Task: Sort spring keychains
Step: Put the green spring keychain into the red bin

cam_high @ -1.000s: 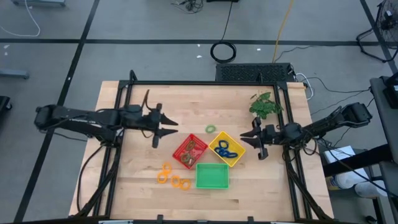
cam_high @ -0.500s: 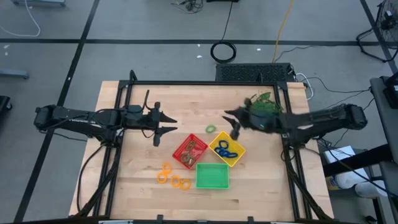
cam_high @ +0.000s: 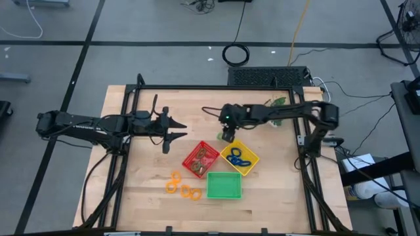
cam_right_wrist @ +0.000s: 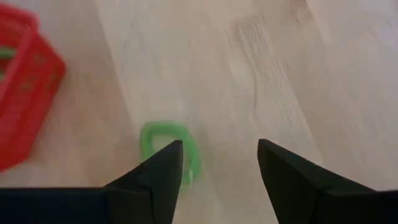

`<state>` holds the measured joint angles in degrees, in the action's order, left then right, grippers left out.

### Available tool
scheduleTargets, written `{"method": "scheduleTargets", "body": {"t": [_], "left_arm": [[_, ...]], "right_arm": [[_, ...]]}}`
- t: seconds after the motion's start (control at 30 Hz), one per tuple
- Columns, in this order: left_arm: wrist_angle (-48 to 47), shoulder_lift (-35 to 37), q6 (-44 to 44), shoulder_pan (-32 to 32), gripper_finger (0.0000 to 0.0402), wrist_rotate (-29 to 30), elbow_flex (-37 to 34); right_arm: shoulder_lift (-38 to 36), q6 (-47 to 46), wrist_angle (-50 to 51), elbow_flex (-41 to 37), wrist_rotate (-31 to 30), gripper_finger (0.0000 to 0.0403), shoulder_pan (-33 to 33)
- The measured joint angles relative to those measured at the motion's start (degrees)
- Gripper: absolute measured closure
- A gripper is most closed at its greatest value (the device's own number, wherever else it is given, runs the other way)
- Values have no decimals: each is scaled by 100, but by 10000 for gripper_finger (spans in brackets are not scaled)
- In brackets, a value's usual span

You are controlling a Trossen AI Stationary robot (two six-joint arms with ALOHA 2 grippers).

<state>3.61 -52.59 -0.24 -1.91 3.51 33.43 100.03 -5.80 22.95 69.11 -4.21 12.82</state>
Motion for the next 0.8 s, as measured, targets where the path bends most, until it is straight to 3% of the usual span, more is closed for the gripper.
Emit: {"method": "scheduleTargets", "body": {"t": [0.4,0.8], "left_arm": [[0,1,-5,0,261,1,2],[3,-1,-3,0,261,0,2]], "right_arm": [[963,46,207,209,450,219,-9],[1014,55,561,215,20,240,-5]]}}
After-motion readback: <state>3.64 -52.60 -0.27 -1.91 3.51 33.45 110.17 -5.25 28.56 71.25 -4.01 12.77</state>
